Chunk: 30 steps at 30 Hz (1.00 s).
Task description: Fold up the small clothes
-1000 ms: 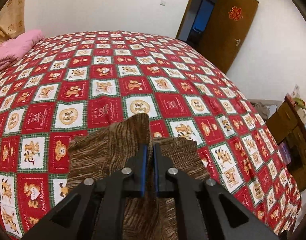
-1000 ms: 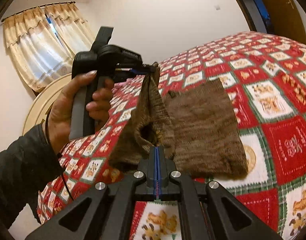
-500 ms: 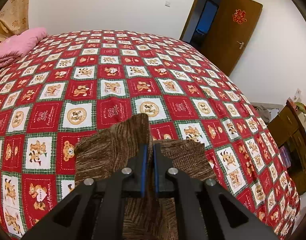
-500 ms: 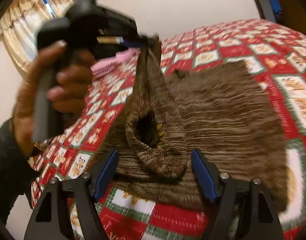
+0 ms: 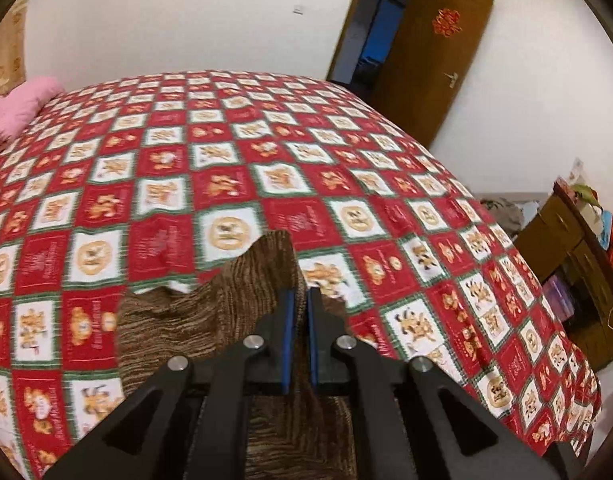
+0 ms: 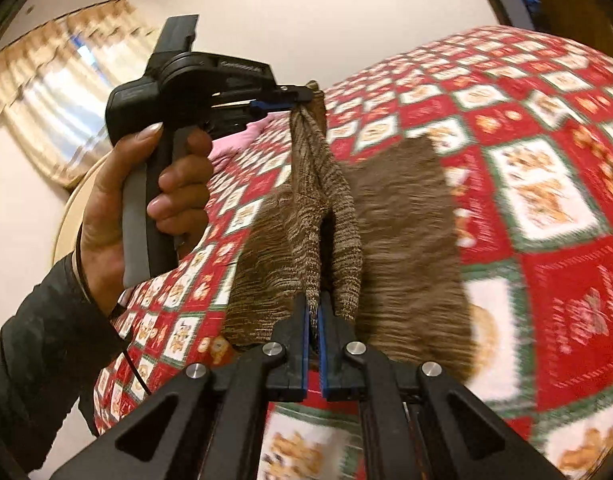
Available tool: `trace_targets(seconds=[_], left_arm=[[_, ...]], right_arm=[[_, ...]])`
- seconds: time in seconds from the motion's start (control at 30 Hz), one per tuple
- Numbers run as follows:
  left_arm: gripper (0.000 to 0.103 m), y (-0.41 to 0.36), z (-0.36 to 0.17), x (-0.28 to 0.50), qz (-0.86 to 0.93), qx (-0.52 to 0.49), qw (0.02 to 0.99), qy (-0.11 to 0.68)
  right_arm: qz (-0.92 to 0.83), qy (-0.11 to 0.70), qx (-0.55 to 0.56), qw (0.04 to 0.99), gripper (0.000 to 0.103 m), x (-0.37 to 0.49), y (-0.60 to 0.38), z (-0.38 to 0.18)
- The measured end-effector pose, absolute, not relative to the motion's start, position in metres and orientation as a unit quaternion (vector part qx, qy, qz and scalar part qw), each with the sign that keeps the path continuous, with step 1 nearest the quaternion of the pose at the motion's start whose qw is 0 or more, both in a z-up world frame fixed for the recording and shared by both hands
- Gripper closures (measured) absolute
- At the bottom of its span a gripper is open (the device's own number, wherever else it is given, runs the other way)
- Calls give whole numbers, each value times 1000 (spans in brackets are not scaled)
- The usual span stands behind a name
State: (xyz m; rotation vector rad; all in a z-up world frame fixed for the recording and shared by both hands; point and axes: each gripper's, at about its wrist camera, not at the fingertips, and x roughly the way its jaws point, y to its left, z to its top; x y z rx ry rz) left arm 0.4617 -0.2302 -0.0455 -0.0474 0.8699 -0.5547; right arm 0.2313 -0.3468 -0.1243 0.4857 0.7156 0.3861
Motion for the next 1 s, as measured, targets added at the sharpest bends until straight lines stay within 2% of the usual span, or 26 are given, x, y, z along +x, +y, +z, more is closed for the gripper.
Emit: trace_targets(seconds=[0.17,0.23,0.3,0.37,0.43,0.5,0.57,0.63,0.7,0.73,0.87,1.0], left_arm=[[96,-263,-67,464,-265,-6,863,430],[91,-273,-79,467,-258,8,854,451],[91,-275,-81,465,-259,5,850,458],[82,-269,-75,454,-265,10,855,446],[51,-255,-69,439,-262,18,865,428],[36,-239,-67,420,-251,33,878,406],[35,-219,-71,402,-245,49,886,391],[31,-200,-79,389,-225,71,891,387],[30,-175,-92,374,-204,83,898,381],[30,-164,-98,368,-194,87,900,380],[29,-136,-123,358,-180,62,897,399],[26,-137,-131,354,-189,29,889,415]], right_arm=[[150,361,262,882,100,229,-373,-140],[141,365,266,881,100,230,-378,-148],[135,369,280,876,100,229,-386,-159],[131,365,295,873,100,229,-392,-168],[133,355,306,873,100,227,-394,-168],[130,341,308,879,100,226,-395,-167],[128,329,320,879,98,222,-400,-167],[95,318,320,887,92,214,-404,-165],[60,299,316,898,61,206,-409,-156],[49,287,306,906,55,203,-409,-149],[59,279,227,931,53,222,-386,-118],[93,320,187,924,53,279,-362,-114]])
